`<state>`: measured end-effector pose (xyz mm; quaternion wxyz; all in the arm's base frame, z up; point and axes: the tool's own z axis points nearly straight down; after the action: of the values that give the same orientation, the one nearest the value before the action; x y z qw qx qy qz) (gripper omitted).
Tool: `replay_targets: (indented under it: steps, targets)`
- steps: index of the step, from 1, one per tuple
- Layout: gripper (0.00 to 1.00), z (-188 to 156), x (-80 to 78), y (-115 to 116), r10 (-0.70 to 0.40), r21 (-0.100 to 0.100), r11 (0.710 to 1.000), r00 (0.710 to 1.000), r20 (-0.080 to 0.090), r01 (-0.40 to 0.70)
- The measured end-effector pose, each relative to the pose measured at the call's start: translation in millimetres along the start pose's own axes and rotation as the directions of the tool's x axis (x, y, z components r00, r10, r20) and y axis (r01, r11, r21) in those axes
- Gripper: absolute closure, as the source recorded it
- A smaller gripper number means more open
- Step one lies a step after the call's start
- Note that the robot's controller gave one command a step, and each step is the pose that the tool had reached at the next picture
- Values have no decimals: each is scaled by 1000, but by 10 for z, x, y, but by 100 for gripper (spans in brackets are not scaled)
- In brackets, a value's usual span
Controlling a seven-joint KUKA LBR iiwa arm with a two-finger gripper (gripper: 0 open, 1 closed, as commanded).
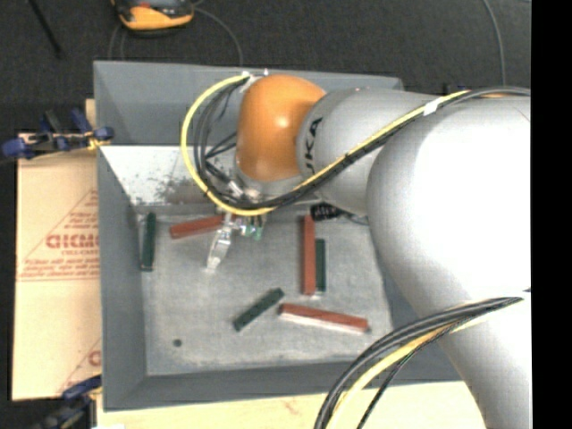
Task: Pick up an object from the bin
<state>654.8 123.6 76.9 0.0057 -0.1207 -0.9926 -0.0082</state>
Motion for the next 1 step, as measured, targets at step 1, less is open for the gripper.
replay_targets:
  steps: [1]
  targets:
    - [0, -2, 36, 127, -66, 26, 998, 998, 8, 65]
